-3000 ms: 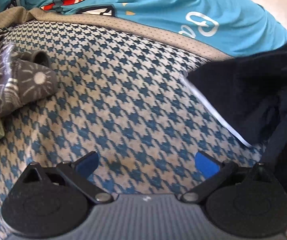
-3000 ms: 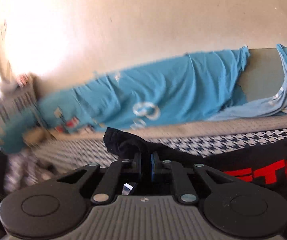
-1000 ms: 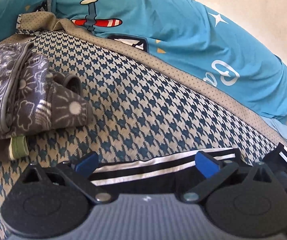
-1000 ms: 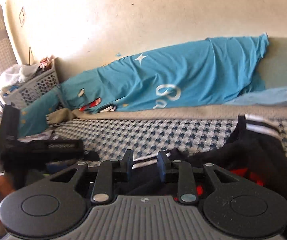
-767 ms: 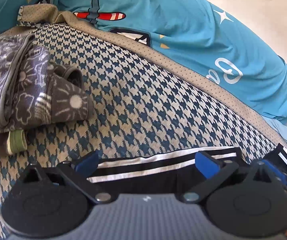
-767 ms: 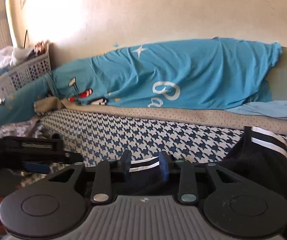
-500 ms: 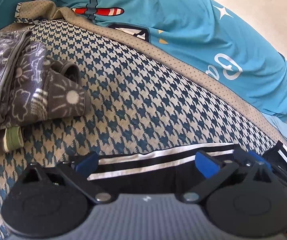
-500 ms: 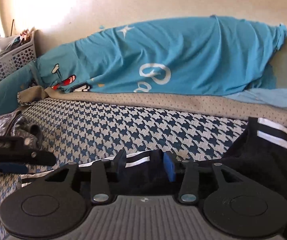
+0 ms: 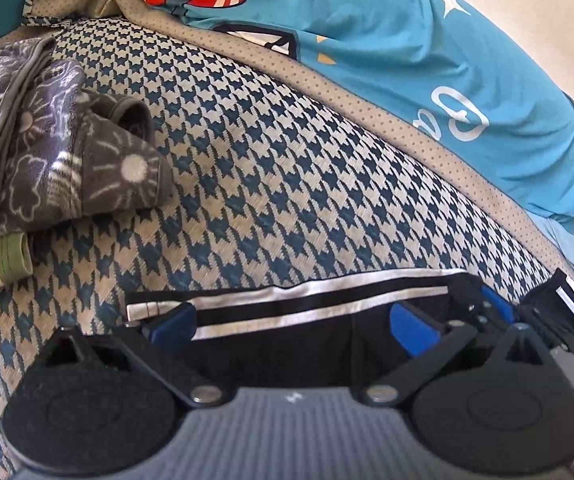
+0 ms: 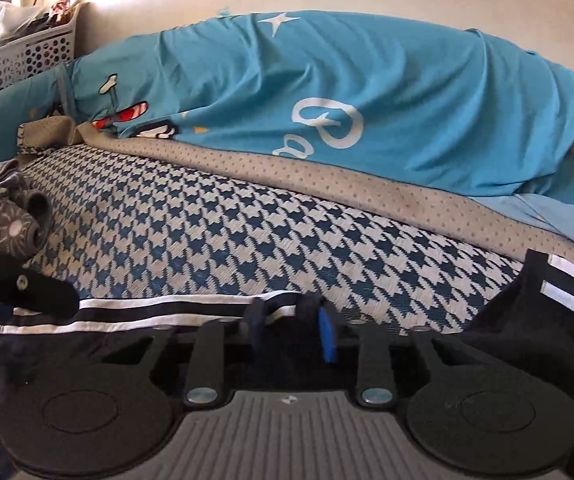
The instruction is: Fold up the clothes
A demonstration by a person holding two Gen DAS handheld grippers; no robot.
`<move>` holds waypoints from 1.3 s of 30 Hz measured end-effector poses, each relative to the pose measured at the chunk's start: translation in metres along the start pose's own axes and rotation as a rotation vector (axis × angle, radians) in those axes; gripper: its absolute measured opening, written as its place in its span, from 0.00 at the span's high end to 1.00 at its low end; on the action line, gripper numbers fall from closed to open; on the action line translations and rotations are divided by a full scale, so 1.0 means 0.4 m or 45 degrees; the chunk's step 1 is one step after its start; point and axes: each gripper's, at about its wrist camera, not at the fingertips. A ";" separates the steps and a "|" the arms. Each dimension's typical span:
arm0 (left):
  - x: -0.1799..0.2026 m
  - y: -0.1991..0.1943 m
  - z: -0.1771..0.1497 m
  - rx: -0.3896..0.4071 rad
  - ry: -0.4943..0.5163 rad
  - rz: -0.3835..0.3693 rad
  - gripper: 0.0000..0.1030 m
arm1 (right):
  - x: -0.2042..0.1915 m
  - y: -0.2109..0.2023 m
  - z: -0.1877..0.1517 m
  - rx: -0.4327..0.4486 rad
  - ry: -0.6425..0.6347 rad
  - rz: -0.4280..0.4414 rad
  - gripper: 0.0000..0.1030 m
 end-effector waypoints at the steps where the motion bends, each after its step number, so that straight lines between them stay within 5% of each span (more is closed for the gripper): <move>1: 0.001 0.000 -0.002 0.001 0.002 0.003 0.00 | 0.000 -0.001 0.002 0.001 0.002 -0.001 0.83; 5: 0.004 -0.006 -0.005 0.021 0.002 0.007 0.00 | -0.005 -0.012 0.021 0.011 0.033 0.000 0.91; 20: 0.027 0.008 -0.019 0.032 0.041 0.050 0.00 | 0.048 0.000 0.223 0.276 0.377 0.035 0.92; 25: 0.032 0.023 -0.026 0.009 0.060 0.085 0.00 | 0.069 0.049 0.262 0.163 0.442 0.044 0.87; 31: 0.050 0.029 -0.044 -0.009 0.089 0.074 0.00 | 0.156 -0.009 0.216 0.172 0.367 -0.024 0.83; 39: 0.106 0.041 -0.095 -0.026 0.207 0.041 0.00 | 0.385 -0.064 0.088 0.105 0.363 -0.251 0.72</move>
Point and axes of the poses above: each gripper's, at about its wrist camera, not at the fingertips, and y roughly the way its jaws point, x to its right, z to its top, and after that the axes turned 7 degrees about -z, right-handed
